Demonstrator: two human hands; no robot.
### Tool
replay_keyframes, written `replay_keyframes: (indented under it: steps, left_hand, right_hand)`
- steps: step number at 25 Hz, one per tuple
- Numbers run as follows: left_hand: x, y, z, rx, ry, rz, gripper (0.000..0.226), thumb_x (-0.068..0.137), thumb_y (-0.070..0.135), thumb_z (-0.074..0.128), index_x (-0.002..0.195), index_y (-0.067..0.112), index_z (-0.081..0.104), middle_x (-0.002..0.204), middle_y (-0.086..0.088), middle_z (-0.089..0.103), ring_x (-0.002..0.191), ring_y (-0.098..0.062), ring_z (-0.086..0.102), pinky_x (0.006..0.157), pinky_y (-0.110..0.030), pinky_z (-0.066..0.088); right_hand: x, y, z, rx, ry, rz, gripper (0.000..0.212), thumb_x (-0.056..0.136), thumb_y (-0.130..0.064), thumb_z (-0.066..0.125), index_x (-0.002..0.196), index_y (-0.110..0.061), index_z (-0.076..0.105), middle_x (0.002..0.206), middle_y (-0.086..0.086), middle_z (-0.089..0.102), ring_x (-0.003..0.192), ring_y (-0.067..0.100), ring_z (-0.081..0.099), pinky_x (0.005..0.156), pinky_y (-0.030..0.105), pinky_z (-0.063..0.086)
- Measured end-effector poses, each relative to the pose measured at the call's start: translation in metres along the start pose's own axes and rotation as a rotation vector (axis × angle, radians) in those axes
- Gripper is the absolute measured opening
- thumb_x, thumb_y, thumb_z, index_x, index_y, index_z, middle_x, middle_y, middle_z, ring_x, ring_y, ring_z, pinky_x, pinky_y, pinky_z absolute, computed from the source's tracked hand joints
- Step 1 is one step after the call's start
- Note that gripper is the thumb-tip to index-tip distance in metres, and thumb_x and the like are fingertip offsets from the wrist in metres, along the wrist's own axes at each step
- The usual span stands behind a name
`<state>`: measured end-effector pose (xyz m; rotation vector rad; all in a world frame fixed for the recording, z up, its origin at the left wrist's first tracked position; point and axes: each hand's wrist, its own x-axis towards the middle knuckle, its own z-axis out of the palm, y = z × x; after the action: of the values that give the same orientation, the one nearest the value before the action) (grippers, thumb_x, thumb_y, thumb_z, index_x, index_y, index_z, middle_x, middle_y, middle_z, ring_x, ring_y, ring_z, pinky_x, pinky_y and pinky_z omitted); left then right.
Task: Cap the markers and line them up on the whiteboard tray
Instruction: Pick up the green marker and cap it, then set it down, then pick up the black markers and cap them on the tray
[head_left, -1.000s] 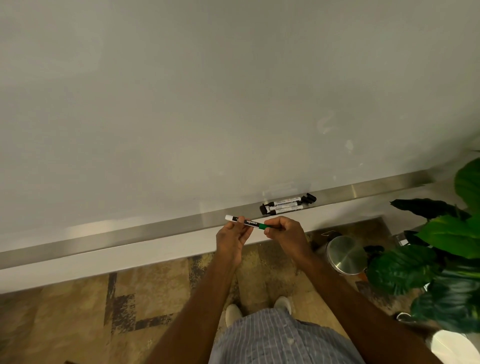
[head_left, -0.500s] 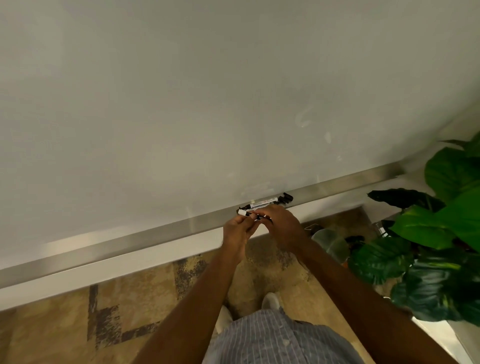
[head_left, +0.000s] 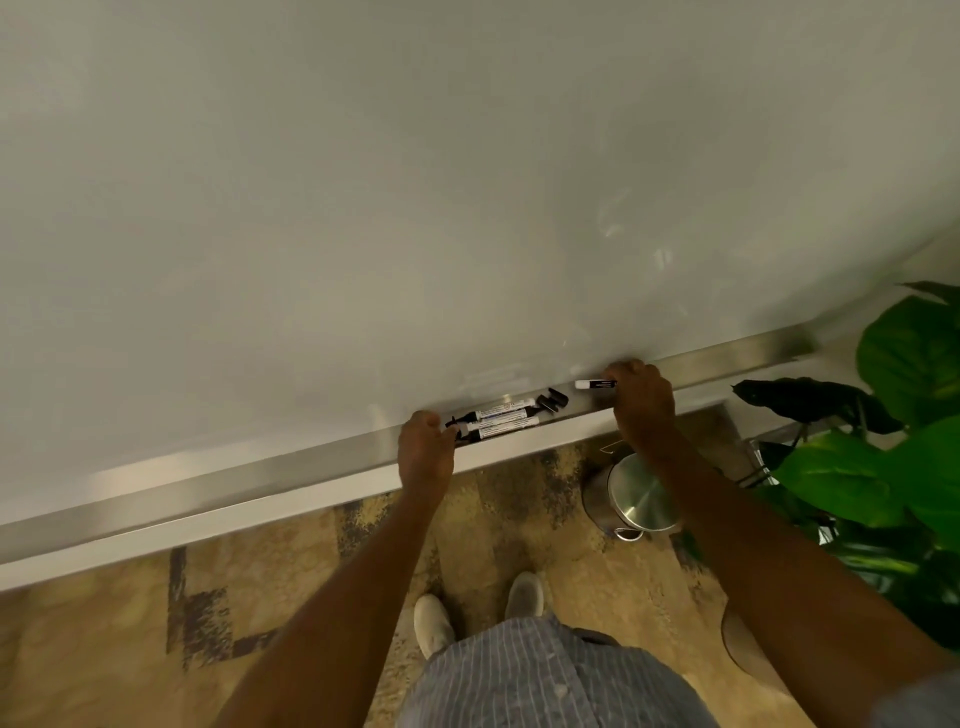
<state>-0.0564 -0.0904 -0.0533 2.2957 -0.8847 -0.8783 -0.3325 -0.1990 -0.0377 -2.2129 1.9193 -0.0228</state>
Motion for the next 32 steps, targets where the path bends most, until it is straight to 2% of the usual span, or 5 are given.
replay_keyframes:
  steps: [7, 13, 21, 27, 32]
  left_hand:
    - [0.004, 0.005, 0.007, 0.048, 0.005, -0.076, 0.011, 0.089, 0.022, 0.072, 0.086, 0.012, 0.069, 0.077, 0.001, 0.064, 0.068, -0.016, 0.054, 0.050, -0.024, 0.031]
    - [0.007, 0.003, 0.001, 0.123, -0.009, -0.070, 0.012, 0.089, 0.006, 0.062, 0.087, 0.003, 0.074, 0.088, -0.011, 0.072, 0.073, -0.019, 0.055, 0.052, -0.024, 0.032]
    - [-0.001, -0.022, -0.021, 0.019, -0.042, 0.050, 0.008, 0.090, 0.006, 0.067, 0.098, 0.004, 0.069, 0.097, -0.009, 0.071, 0.085, -0.021, 0.063, 0.071, -0.028, 0.047]
    - [-0.007, -0.032, -0.033, -0.027, -0.084, 0.095, 0.010, 0.090, 0.003, 0.065, 0.098, 0.008, 0.069, 0.098, -0.003, 0.072, 0.079, -0.005, 0.059, 0.065, -0.011, 0.040]
    - [-0.009, -0.039, -0.048, -0.090, -0.100, 0.096, 0.013, 0.090, 0.003, 0.068, 0.102, 0.008, 0.070, 0.102, -0.006, 0.074, 0.089, -0.016, 0.065, 0.070, -0.013, 0.045]
  right_hand:
    - [-0.002, 0.002, 0.004, 0.050, 0.014, 0.025, 0.030, 0.093, -0.007, 0.057, 0.121, -0.011, 0.067, 0.125, 0.011, 0.064, 0.114, 0.030, 0.056, 0.097, 0.040, 0.047]
    - [-0.054, -0.078, 0.037, 0.266, -0.038, -0.301, 0.025, 0.097, -0.015, 0.054, 0.119, -0.017, 0.066, 0.124, 0.004, 0.065, 0.116, 0.021, 0.057, 0.098, 0.034, 0.047]
    - [-0.051, -0.101, 0.053, -0.006, -0.176, -0.389, 0.039, 0.099, -0.029, 0.056, 0.137, -0.020, 0.053, 0.140, 0.003, 0.055, 0.130, 0.025, 0.048, 0.109, 0.039, 0.039]
    - [-0.039, -0.115, 0.046, -0.101, -0.198, -0.394, 0.035, 0.099, -0.027, 0.057, 0.133, -0.019, 0.053, 0.140, 0.003, 0.052, 0.129, 0.026, 0.044, 0.107, 0.040, 0.036]
    - [-0.038, -0.126, 0.041, -0.119, -0.218, -0.401, 0.034, 0.099, -0.025, 0.058, 0.131, -0.019, 0.051, 0.134, 0.002, 0.059, 0.126, 0.025, 0.049, 0.106, 0.041, 0.036]
